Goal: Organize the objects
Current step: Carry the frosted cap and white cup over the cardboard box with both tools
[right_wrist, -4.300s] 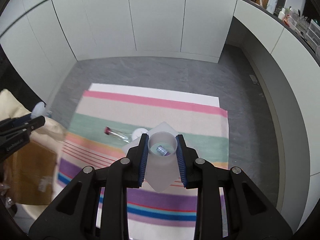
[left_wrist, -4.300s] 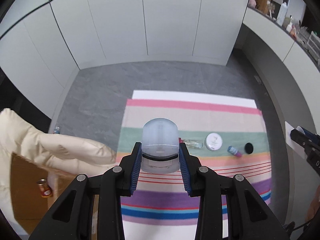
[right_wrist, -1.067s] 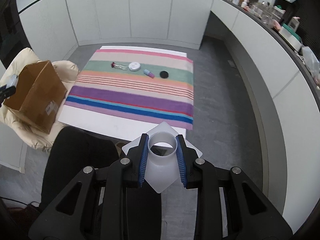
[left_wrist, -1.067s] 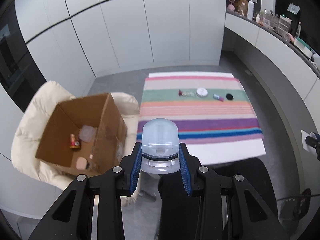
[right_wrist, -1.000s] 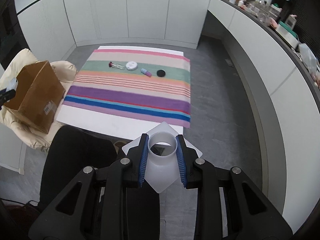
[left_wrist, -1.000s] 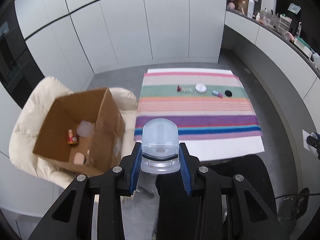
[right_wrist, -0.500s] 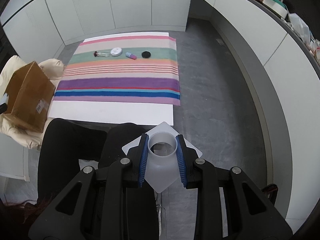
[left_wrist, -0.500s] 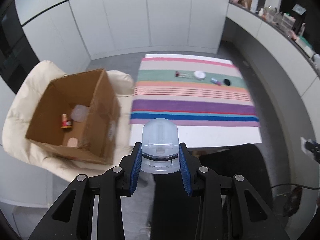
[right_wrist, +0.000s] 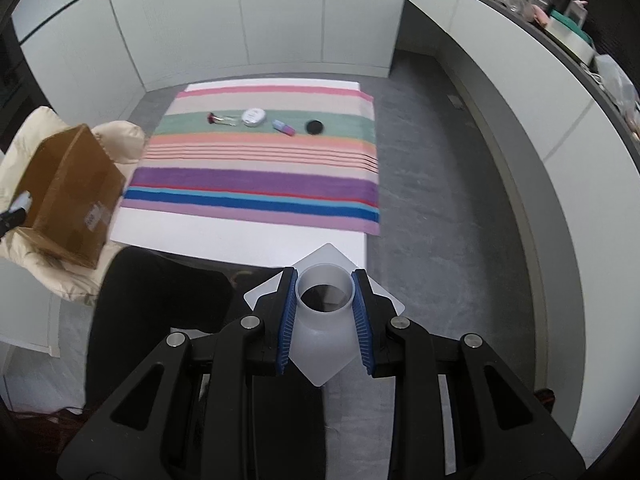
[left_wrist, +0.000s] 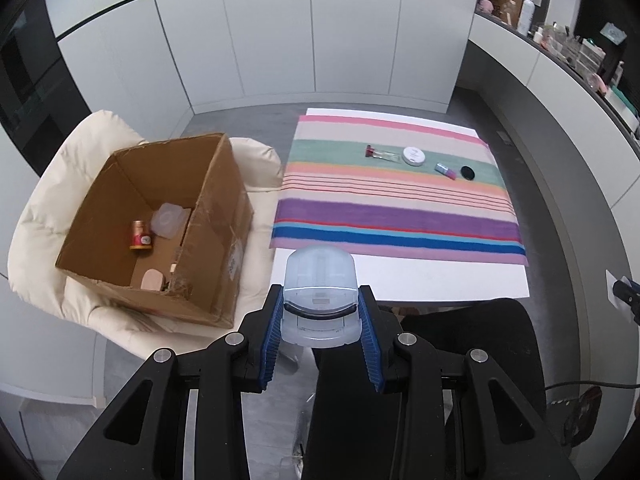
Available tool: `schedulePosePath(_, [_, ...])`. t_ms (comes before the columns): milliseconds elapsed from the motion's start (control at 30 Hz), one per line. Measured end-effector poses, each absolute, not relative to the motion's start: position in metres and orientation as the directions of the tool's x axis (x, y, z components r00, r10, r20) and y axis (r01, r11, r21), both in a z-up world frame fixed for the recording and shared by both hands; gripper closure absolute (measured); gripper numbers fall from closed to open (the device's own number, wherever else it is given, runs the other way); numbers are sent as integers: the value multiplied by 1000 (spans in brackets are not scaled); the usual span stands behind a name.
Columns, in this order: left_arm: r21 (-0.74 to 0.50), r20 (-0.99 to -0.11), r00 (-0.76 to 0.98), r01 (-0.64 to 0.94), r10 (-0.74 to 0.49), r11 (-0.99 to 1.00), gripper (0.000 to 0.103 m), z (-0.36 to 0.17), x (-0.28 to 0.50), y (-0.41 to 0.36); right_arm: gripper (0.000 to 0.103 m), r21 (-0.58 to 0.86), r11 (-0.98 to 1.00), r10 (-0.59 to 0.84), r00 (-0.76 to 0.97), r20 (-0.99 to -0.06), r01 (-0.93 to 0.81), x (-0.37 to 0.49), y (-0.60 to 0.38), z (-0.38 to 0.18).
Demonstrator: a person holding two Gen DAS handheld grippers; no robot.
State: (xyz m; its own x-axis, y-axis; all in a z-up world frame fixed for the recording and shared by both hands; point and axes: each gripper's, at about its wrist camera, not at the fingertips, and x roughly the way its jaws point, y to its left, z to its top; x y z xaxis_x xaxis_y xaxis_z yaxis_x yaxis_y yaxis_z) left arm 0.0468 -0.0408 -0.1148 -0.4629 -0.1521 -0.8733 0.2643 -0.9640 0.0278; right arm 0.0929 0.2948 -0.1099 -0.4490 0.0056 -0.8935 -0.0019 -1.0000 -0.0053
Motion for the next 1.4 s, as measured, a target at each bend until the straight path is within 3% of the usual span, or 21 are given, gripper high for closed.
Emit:
schedulePosePath(600, [9, -866, -448, 426, -220, -905, 67, -114, 94, -119, 75, -75, -956, -65, -450, -891, 285, 53, 156, -112])
schedulePosePath(1033, [29, -875, -362, 622, -321, -782, 67, -125, 159, -202, 75, -49, -810, -218, -378, -900, 584, 43, 5, -126])
schedulePosePath(1400, [-14, -883, -356, 672, -306, -741, 67, -143, 174, -224, 75, -45, -682, -248, -289, -925, 730, 67, -65, -140])
